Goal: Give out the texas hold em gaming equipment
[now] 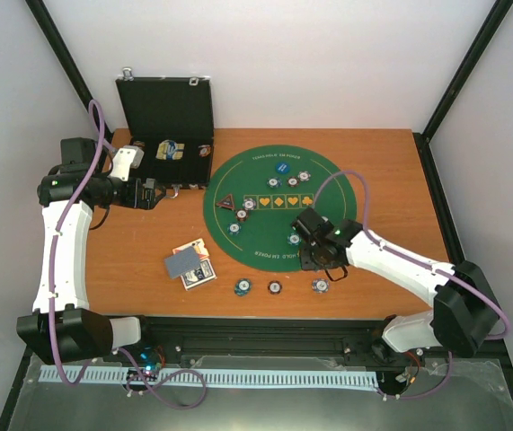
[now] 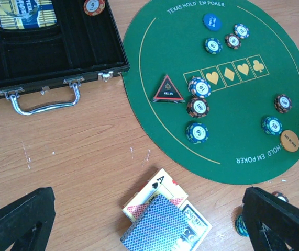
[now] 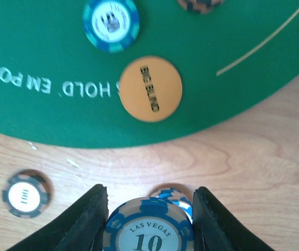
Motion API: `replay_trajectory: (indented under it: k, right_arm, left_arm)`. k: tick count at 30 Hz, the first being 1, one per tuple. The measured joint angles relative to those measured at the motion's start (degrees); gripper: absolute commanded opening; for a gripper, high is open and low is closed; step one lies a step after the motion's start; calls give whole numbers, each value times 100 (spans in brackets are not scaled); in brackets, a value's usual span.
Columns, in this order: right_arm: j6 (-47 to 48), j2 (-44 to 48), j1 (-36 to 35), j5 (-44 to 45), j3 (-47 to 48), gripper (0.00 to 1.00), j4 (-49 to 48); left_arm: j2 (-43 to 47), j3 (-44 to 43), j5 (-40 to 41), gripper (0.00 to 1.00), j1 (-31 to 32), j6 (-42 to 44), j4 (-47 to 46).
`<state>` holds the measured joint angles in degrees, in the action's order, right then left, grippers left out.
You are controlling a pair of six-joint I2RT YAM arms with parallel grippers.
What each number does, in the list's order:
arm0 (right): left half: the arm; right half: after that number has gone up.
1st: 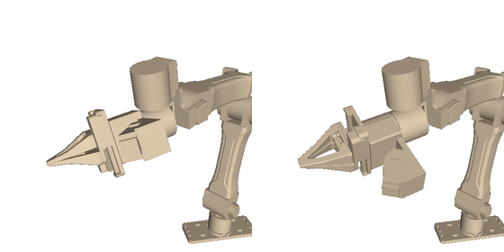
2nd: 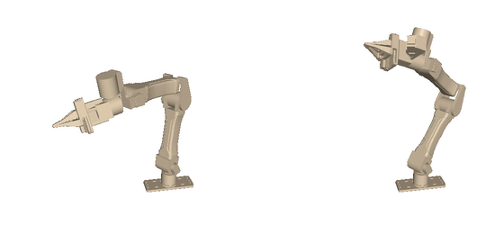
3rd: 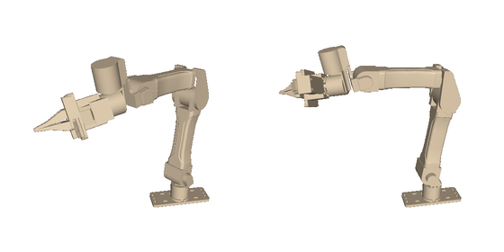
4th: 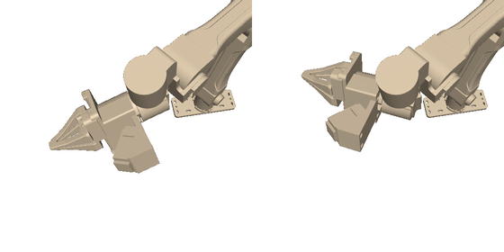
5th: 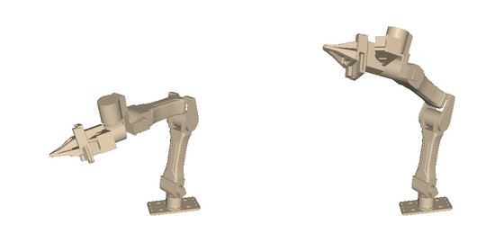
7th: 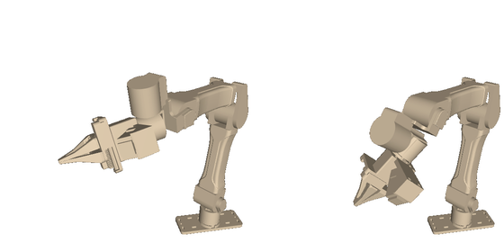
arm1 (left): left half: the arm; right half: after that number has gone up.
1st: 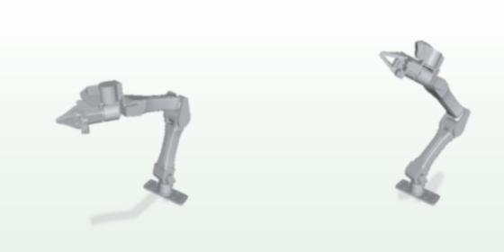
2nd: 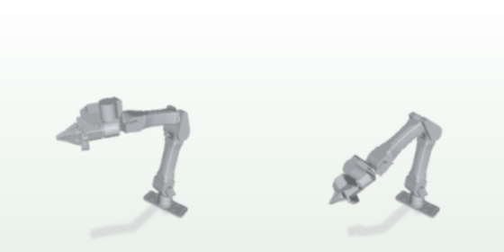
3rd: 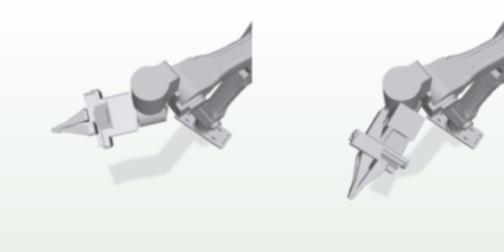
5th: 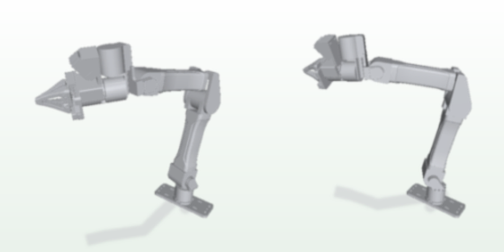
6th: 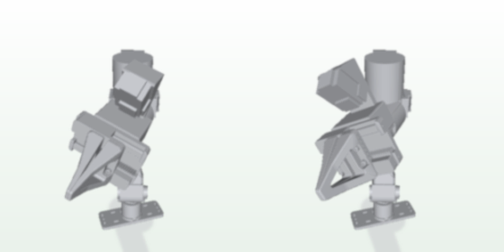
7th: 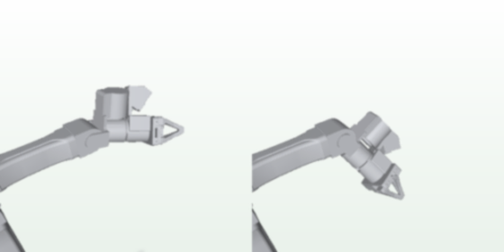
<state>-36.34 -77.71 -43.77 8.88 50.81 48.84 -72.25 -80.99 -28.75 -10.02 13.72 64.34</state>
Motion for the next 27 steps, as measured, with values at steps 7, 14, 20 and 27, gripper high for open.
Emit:
replay_trajectory:
  k: [7, 14, 20, 27]
  right_arm:
    - [400, -160, 603, 94, 669, 31, 111]
    - [929, -994, 1694, 114, 1191, 30, -63]
    - [1213, -2048, 2396, -35, 1567, 30, -413]
    - [1346, -2940, 2653, -160, 2142, 31, -625]
  left_arm:
    - [0, 0, 0, 100, 0, 0, 0]
    - [0, 0, 2, 100, 0, 2, 2]
    - [0, 0, 0, 100, 0, 2, 2]
    - [0, 0, 0, 100, 0, 107, 11]
